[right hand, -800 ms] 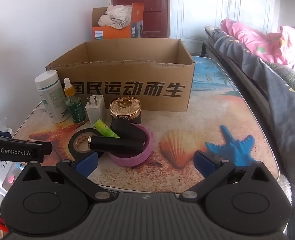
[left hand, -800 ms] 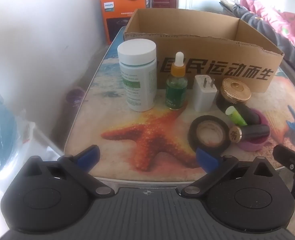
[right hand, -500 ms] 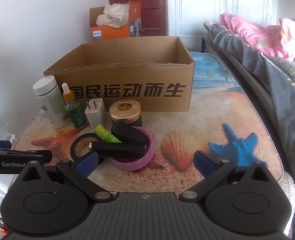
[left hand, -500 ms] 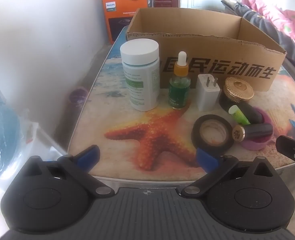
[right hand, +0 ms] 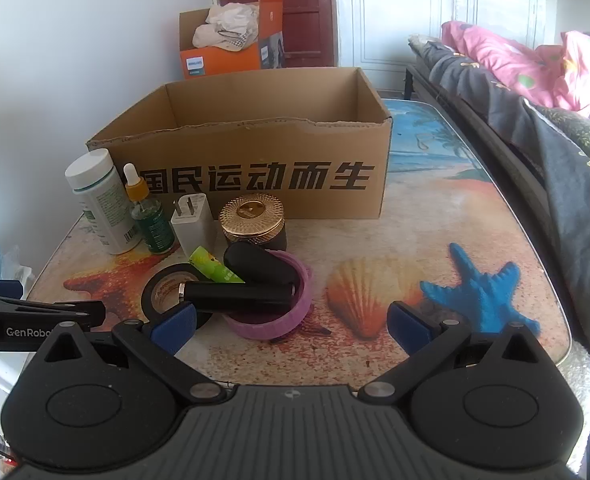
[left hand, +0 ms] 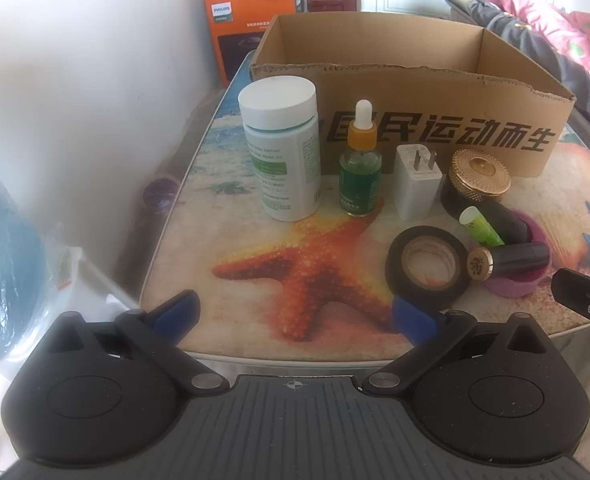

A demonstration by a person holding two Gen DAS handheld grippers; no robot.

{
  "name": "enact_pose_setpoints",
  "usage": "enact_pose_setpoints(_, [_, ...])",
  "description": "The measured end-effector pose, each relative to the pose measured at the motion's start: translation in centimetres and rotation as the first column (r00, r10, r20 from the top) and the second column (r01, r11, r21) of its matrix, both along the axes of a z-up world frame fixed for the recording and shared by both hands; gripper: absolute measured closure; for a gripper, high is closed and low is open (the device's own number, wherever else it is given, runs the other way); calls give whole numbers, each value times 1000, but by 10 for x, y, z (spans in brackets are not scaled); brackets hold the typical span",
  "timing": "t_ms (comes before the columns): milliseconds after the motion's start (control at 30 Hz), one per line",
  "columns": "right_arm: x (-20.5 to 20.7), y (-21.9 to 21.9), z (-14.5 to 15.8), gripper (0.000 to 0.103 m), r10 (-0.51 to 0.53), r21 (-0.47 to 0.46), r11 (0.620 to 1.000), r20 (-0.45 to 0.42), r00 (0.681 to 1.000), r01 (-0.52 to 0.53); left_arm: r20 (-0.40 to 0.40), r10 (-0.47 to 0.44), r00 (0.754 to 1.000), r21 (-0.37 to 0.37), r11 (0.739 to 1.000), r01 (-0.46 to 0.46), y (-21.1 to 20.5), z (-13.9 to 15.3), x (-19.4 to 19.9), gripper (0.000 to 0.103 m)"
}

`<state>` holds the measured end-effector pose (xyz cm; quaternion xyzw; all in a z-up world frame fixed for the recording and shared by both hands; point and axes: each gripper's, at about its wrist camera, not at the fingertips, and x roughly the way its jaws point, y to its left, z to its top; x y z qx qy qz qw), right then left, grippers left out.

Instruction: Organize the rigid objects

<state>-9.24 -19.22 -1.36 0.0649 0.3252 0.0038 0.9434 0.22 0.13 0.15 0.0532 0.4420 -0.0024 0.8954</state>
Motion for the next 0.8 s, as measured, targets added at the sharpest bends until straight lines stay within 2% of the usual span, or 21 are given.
enact_pose_setpoints(800, [2,0,0,0,-10,-33,999,1,1000,10,-22,7,1000,12,1000,-6,-1,-4,3,0])
